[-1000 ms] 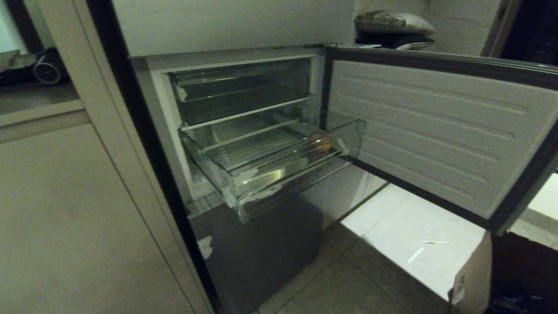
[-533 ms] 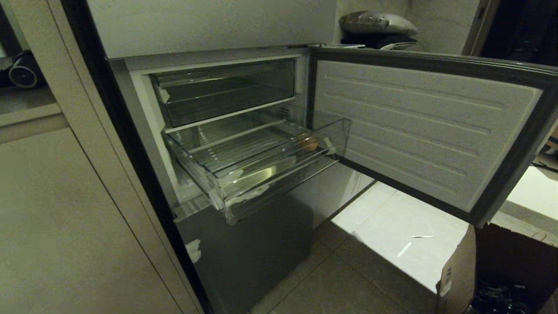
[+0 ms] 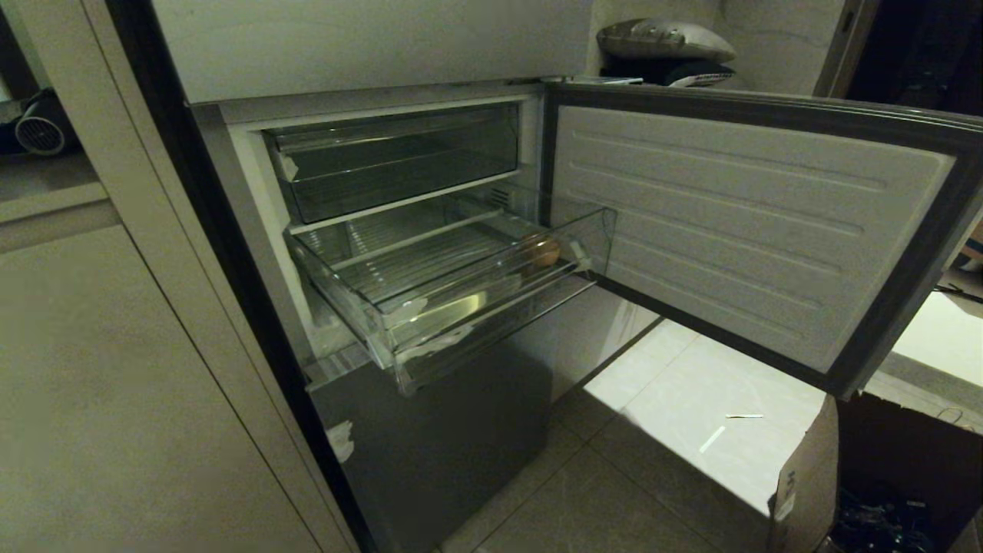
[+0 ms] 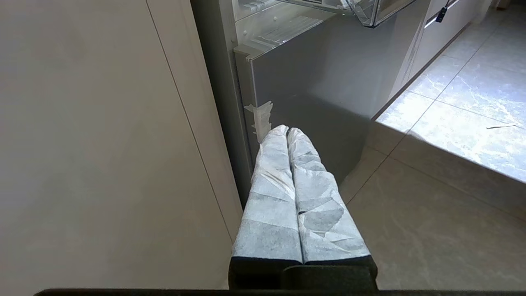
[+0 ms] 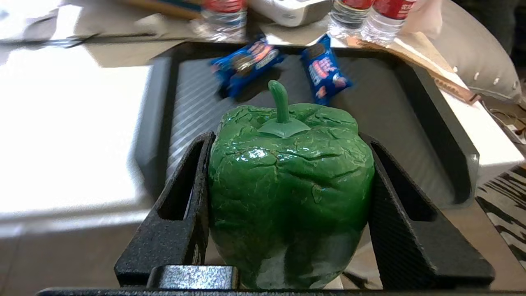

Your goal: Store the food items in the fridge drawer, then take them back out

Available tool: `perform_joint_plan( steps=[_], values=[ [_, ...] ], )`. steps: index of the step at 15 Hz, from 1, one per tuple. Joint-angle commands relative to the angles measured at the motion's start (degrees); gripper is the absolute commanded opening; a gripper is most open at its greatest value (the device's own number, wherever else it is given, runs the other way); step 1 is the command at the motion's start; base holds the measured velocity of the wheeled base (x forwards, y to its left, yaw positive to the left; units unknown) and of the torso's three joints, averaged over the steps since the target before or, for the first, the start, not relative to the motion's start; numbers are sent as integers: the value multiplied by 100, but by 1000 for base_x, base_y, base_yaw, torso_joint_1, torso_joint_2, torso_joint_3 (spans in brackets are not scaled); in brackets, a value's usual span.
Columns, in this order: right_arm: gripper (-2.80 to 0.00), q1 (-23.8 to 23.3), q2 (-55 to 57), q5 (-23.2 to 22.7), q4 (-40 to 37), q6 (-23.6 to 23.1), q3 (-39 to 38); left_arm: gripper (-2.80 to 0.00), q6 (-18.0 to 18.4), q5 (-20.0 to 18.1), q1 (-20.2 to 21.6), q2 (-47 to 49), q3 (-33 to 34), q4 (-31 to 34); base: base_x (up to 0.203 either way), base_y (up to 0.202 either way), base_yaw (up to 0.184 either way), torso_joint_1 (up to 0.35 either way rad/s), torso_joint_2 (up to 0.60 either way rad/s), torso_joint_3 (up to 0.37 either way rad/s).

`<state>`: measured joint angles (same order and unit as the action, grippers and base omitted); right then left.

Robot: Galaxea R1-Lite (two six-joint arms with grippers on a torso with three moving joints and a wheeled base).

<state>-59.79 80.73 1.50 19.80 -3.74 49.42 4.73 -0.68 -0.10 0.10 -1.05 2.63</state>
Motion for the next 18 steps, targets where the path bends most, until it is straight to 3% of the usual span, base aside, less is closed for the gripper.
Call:
perform_joint_plan(
  steps=[1,8,18],
  values=[
    [-280,-308,1063,-399,613,18,94,-280,2,-2,1,8,-1,0,0,0,0,0,0,0],
    [-280,-382,2990,-2186,2644,206,911,-280,2,-2,1,8,-1,0,0,0,0,0,0,0],
    [-280,-358,3594,-2197,2660,339,1280,-280,2,-2,1,8,-1,0,0,0,0,0,0,0]
  ],
)
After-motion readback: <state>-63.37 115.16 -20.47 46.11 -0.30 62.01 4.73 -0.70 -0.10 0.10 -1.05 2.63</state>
